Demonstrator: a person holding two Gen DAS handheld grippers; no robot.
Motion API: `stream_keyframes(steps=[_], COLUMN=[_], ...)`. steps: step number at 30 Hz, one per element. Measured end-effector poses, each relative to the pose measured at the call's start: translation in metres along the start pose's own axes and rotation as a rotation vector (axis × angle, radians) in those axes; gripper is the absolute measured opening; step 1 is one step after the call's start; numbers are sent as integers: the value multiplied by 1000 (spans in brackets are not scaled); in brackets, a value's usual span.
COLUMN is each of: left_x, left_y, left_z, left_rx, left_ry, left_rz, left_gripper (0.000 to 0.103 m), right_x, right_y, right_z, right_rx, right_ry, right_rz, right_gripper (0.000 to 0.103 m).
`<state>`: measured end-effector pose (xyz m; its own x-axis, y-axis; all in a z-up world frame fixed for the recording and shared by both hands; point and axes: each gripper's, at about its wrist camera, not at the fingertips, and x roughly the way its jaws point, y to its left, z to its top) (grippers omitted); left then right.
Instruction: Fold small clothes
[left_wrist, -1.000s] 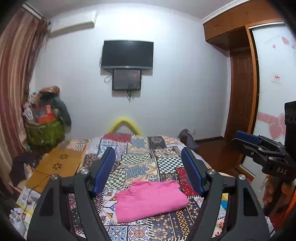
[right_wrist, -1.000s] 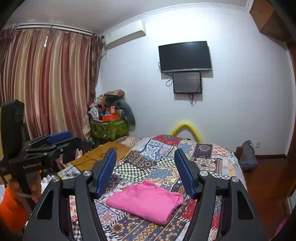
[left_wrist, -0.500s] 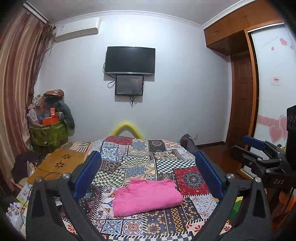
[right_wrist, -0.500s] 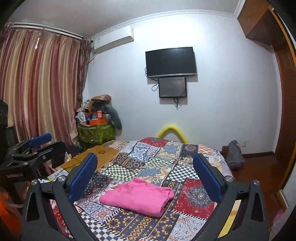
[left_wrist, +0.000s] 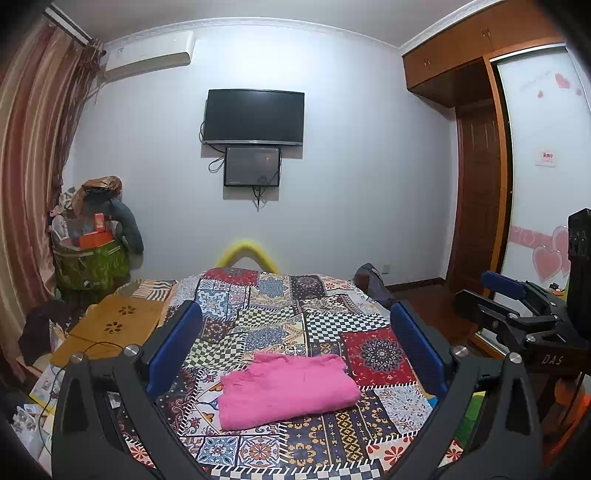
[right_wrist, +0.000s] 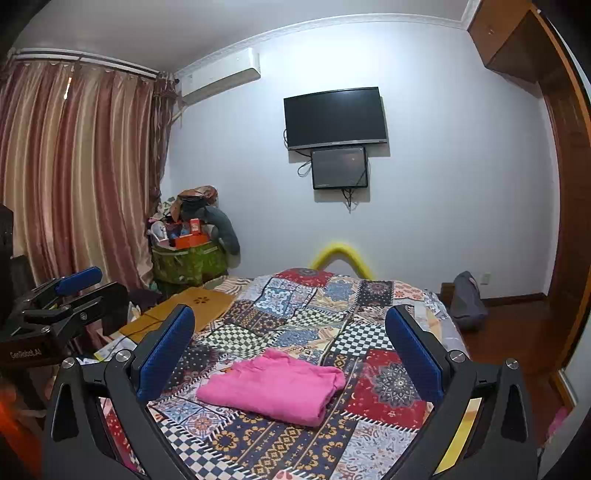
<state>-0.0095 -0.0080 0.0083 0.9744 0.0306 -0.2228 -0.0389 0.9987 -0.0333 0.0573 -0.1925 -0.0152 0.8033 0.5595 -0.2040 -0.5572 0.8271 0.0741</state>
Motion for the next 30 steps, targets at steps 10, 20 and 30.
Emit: stream_keyframes(steps=[10,20,30], left_x=[5,3,4], left_y=[3,6,5], left_z=[-2,-2,-1], left_rx=[-6,-7,-10], left_ry=[12,11,11], left_rz=[-12,-18,-22], left_gripper=[103,103,103], right_x=[-1,-2,-3], right_y=[2,3,3], right_z=[-1,0,1], right_rx=[-3,0,-3], right_ry=[20,19,18], right_rz=[-1,-2,-6], right_gripper=[102,102,103])
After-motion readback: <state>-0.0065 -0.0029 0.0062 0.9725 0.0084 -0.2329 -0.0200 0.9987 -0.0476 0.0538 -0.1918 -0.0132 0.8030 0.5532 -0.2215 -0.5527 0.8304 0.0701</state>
